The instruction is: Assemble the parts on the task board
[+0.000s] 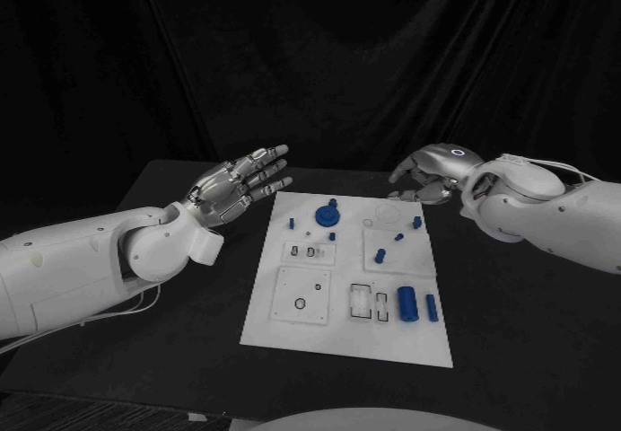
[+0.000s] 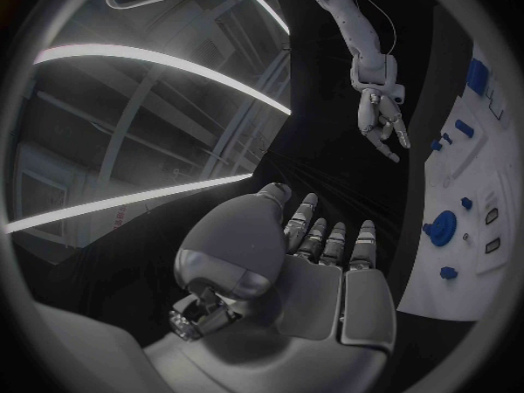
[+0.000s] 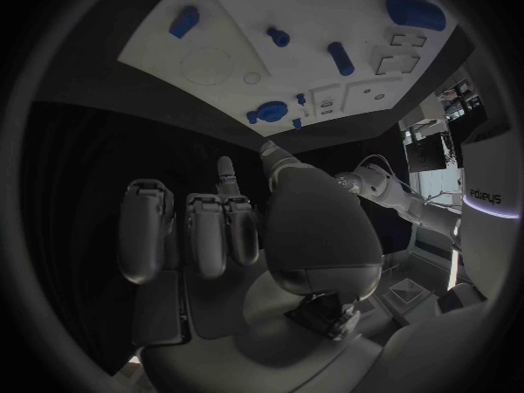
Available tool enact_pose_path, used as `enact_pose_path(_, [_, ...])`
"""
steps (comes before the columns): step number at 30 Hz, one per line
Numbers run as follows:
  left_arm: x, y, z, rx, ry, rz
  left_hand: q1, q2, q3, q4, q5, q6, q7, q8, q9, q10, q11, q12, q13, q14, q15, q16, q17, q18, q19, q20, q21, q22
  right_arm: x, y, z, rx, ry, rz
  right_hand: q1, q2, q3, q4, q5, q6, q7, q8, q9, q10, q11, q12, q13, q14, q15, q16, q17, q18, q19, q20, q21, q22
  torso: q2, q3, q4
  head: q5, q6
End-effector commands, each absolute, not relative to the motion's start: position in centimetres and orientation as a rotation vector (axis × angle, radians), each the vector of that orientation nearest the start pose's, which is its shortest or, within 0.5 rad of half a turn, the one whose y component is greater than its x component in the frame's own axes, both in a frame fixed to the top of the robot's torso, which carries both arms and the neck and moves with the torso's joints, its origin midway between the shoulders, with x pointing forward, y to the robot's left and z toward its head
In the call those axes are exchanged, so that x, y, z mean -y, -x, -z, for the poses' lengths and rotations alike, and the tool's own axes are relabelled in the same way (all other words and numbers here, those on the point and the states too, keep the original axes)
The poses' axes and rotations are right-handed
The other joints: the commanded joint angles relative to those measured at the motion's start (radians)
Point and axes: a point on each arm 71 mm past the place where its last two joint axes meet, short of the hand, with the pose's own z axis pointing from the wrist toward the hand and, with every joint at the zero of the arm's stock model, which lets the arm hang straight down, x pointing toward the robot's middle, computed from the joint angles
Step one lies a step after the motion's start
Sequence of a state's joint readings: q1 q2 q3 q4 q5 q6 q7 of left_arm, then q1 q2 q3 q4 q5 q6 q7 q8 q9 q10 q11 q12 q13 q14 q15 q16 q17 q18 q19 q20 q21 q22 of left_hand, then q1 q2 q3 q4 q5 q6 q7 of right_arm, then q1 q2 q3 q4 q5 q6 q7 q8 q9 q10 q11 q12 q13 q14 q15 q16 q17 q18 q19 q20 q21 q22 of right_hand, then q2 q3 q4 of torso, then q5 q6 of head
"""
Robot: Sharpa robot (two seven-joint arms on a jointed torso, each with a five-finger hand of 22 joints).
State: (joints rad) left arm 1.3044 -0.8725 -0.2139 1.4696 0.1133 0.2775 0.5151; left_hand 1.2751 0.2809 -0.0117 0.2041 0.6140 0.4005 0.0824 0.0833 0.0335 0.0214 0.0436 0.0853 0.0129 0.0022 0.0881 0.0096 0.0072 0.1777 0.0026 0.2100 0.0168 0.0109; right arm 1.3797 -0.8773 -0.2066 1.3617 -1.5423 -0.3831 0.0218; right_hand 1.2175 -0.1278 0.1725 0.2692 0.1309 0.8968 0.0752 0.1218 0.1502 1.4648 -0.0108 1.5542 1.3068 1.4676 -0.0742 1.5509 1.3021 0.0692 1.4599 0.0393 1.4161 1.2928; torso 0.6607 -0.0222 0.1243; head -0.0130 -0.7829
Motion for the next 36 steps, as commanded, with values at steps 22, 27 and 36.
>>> enact_pose_path(22, [-22.5, -47.2, 18.6, -1.545, 1.04, 2.083, 0.007, -0.004, 0.041, -0.003, 0.021, 0.009, 0.002, 0.017, 0.017, -0.004, 0.014, 0.025, 0.009, -0.001, 0.012, -0.007, -0.005, 0.003, 0.006, 0.011, -0.011, -0.006, 32.3, -49.5, 20.0, -1.542, 0.199, -0.364, 0.02, -0.049, -0.011, 0.024, -0.027, -0.019, -0.011, -0.023, 0.012, 0.106, -0.013, 0.017, 0.264, 0.103, -0.008, 0.02, 0.269, -0.033, 0.037, -0.007, 0.013, 0.23, -0.007, -0.0053, -0.0307, 0.021, 0.0])
enact_pose_path(27, [-22.6, -47.2, 18.7, -1.544, 1.044, 2.081, 0.007, -0.005, 0.042, -0.005, 0.022, 0.008, 0.002, 0.017, 0.017, -0.004, 0.014, 0.026, 0.009, 0.0, 0.013, -0.007, -0.005, 0.003, 0.006, 0.011, -0.011, -0.006, 32.1, -49.8, 20.4, -1.561, 0.199, -0.357, 0.021, -0.053, -0.014, 0.024, -0.033, -0.026, -0.011, -0.027, 0.011, 0.106, -0.014, 0.017, 0.264, 0.103, -0.009, 0.02, 0.269, -0.032, 0.037, -0.008, 0.011, 0.23, -0.007, -0.0046, -0.0356, 0.023, -0.002])
enact_pose_path(36, [-22.6, -47.1, 18.8, -1.545, 1.046, 2.083, 0.007, -0.005, 0.042, -0.005, 0.022, 0.008, 0.002, 0.017, 0.017, -0.004, 0.014, 0.026, 0.009, 0.0, 0.013, -0.007, -0.005, 0.003, 0.006, 0.011, -0.011, -0.006, 31.8, -50.3, 21.2, -1.594, 0.202, -0.346, 0.077, -0.047, -0.005, 0.021, 0.027, -0.054, -0.011, -0.037, 0.012, 0.106, -0.014, 0.017, 0.264, 0.103, -0.01, 0.02, 0.269, -0.031, 0.034, -0.01, 0.005, 0.228, -0.007, -0.0036, -0.0355, 0.026, 0.0])
